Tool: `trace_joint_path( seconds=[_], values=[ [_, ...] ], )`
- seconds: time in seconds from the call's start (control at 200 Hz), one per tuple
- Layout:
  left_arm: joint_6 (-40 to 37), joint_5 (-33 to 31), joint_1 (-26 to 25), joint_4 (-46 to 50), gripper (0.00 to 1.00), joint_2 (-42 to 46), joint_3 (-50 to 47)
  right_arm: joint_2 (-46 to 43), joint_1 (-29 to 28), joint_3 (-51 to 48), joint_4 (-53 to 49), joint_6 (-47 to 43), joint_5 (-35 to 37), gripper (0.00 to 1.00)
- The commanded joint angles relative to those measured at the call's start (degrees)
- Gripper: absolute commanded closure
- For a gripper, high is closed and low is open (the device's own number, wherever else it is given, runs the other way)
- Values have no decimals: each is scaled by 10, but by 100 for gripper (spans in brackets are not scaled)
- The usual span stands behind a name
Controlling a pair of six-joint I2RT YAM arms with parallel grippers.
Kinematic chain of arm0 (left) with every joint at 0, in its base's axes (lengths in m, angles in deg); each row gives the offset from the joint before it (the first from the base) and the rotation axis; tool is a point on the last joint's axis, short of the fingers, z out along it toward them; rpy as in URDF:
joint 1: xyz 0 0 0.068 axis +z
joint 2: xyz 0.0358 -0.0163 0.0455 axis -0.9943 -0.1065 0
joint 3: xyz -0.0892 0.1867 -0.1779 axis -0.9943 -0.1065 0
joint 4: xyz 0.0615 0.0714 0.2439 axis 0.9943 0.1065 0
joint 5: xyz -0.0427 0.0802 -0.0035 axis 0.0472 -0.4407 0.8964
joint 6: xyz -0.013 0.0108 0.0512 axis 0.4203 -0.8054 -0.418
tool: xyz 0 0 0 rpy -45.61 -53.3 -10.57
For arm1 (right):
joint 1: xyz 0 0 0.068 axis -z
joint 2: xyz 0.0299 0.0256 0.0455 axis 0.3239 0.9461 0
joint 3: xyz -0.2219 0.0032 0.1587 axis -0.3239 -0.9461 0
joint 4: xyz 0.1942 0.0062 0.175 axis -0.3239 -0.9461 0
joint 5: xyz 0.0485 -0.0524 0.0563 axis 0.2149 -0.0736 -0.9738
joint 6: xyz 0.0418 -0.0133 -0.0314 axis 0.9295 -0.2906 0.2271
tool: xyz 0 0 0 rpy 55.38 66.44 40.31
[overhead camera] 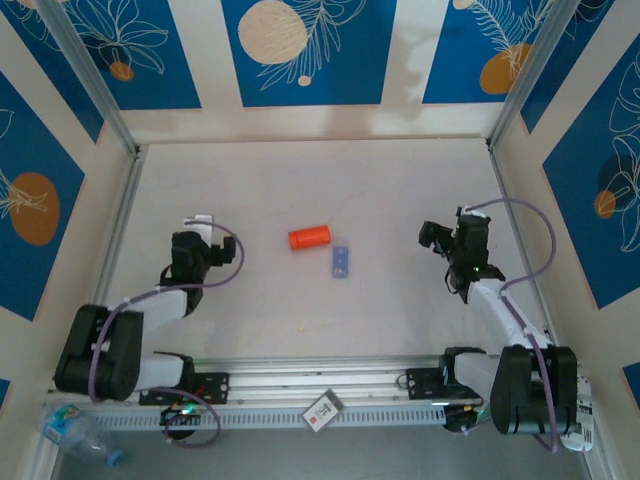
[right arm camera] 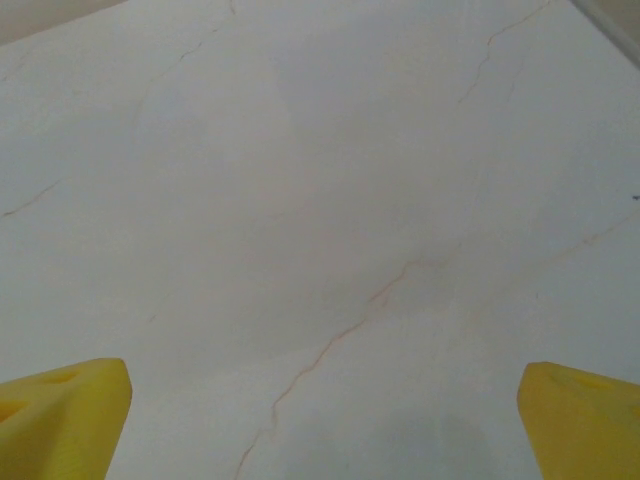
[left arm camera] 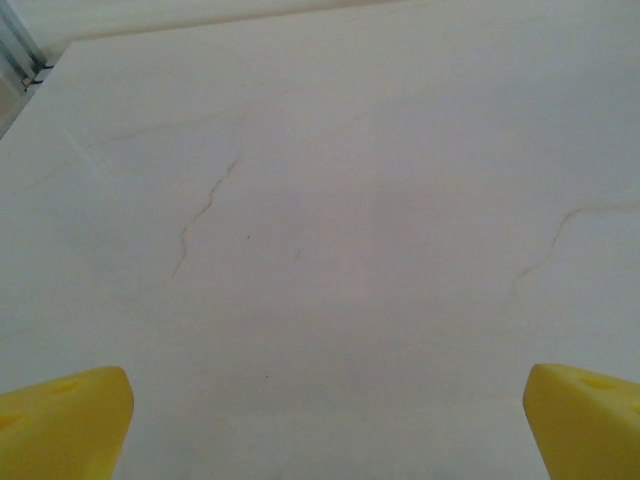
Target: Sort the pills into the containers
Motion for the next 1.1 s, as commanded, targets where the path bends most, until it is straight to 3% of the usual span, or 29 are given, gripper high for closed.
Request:
trace_joint_path(
  seconds=[0.0,0.16,0.275,0.405,0.465,0.515,0.565,0.695,1.095],
  values=[
    [-35,-22,8,-210,0,-57,-32,38,-5,-29,152,-51,26,1],
    [-39,-3,13,-306,0,-144,-39,116,-8,-86,354,-75,-28,1],
    [-30,5,20,-245,0,-136,-13,154,-23,-55,346,-103,-89,1],
    [-26,18,25,-203,0,-131,3,261,-54,-92,534,-135,-83,1],
    [-35,35,25,-225,0,-133,-6,234,-44,-72,446,-123,-93,1],
    [-36,44,25,-226,0,-132,-9,253,-29,-62,459,-110,-114,1],
    [-37,50,25,-231,0,-132,-11,239,-11,-51,411,-101,-146,1],
    [-20,63,40,-151,0,-132,29,246,-15,-54,433,-104,-136,1],
    [-18,79,49,-154,0,-133,28,243,-17,-53,426,-106,-132,1]
  ],
)
